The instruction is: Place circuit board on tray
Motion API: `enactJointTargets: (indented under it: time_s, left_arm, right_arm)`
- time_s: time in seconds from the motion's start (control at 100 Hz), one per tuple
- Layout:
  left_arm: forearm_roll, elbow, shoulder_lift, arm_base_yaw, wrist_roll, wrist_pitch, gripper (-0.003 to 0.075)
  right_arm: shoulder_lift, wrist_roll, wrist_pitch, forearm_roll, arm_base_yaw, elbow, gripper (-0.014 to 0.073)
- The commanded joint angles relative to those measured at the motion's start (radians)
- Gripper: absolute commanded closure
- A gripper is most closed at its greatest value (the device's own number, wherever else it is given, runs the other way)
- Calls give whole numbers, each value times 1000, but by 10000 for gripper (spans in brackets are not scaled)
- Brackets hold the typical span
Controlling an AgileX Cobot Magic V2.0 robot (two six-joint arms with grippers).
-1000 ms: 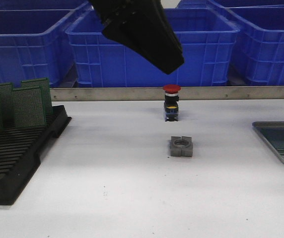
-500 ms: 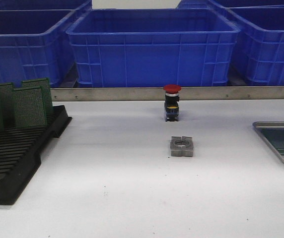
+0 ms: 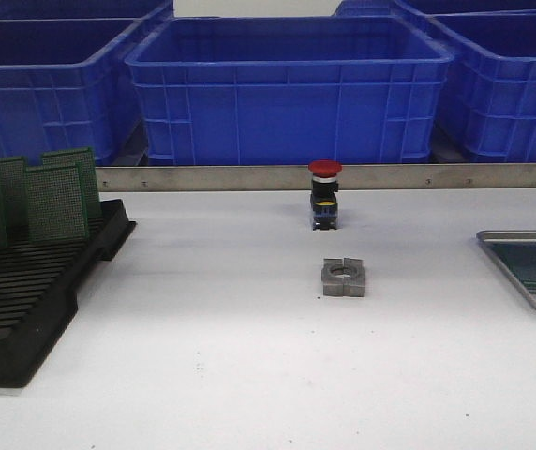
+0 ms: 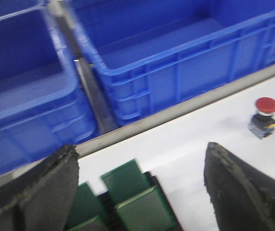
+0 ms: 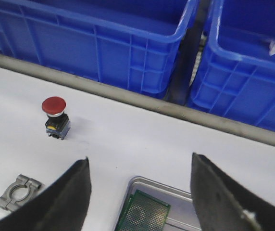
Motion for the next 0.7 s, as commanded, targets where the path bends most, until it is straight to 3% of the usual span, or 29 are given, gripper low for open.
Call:
enactJointTargets:
  time_s: [0.0,0.39,0.69]
  left_arm:
    - [-41,66,-110,17,-19,-130,205]
    - [-126,397,-502,35,-19,-159,205]
    - [-154,509,-689,35,-19,-138,205]
  right_arm:
    - [-104,-20,-86,28,3,22,117]
    - [-457,-19,-112,28,3,273,117]
    - [-721,-18,-112,90,1,423,117]
